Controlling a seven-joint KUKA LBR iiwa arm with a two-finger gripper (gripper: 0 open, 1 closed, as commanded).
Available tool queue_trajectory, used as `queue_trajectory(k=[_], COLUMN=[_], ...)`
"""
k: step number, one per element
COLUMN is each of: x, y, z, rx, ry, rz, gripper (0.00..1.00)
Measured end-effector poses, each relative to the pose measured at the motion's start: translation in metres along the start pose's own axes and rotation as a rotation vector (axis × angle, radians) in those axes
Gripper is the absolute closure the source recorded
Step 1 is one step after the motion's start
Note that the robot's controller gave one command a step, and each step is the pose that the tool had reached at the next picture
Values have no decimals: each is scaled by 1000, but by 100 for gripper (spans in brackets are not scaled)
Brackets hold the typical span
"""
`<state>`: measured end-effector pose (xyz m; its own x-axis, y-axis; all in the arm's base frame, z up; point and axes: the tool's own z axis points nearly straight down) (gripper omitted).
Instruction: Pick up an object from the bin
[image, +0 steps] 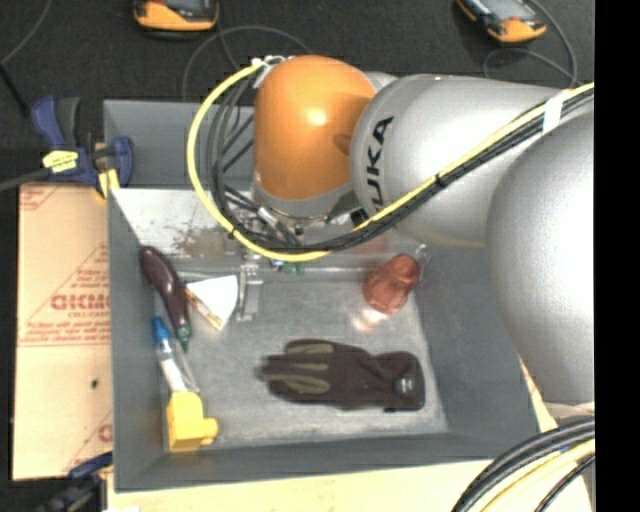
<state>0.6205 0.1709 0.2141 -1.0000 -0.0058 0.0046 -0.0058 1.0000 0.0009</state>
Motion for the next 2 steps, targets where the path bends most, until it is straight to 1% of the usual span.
queue_trajectory(k=[1, 2], x=[-1, 7], y=[-1, -5], z=[-5, 0], rx=[-1, 0], ry=[-6, -10], rz=[3, -47], gripper=[0, 0])
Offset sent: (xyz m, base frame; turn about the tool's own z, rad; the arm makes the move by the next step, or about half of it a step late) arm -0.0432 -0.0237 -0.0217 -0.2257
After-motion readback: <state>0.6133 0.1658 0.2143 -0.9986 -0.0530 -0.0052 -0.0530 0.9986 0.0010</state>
